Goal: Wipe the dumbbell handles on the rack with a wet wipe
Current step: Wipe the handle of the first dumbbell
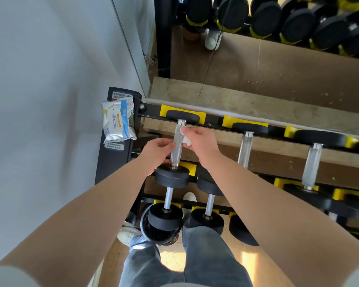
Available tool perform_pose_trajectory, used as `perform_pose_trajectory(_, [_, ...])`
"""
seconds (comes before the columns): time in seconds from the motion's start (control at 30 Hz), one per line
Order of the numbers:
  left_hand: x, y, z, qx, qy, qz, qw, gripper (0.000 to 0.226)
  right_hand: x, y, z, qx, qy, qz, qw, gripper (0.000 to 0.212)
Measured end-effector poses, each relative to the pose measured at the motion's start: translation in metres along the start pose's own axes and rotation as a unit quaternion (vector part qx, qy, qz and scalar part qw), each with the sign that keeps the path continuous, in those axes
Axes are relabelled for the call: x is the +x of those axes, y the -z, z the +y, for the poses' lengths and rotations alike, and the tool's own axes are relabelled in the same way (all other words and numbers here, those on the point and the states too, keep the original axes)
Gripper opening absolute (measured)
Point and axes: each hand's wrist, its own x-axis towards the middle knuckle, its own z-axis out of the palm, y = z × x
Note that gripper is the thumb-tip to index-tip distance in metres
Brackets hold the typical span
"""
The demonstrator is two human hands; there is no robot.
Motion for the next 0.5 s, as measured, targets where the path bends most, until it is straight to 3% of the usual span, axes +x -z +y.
perform_pose_trajectory(0.13, [-0.002, 0.002, -0.002, -0.005, -0.008, -0.009, 1.000, 0.030, -0.015, 0.004, 0.008, -0.158, 0.035, -0.015, 0.987, 0.003])
perform_pose_trajectory(0.3, [-0.001, 0.004, -0.003, 0.010, -0.007, -0.036, 0.999, 0.042, -0.030, 0.005, 0.027, -0.317, 0.007, -0.120, 0.941, 0.016])
perform_pose_trajectory(0.37, [0.001, 0.004, -0.001, 0.019, -0.004, -0.041, 0.999, 0.040, -0.028, 0.006, 0.023, -0.275, 0.019, -0.080, 0.958, 0.021])
perform_pose_trajectory(0.5, [0.000, 0.003, 0.003, 0.010, -0.004, -0.023, 1.000, 0.027, -0.003, 0.003, -0.006, -0.069, -0.006, 0.023, 0.997, 0.047])
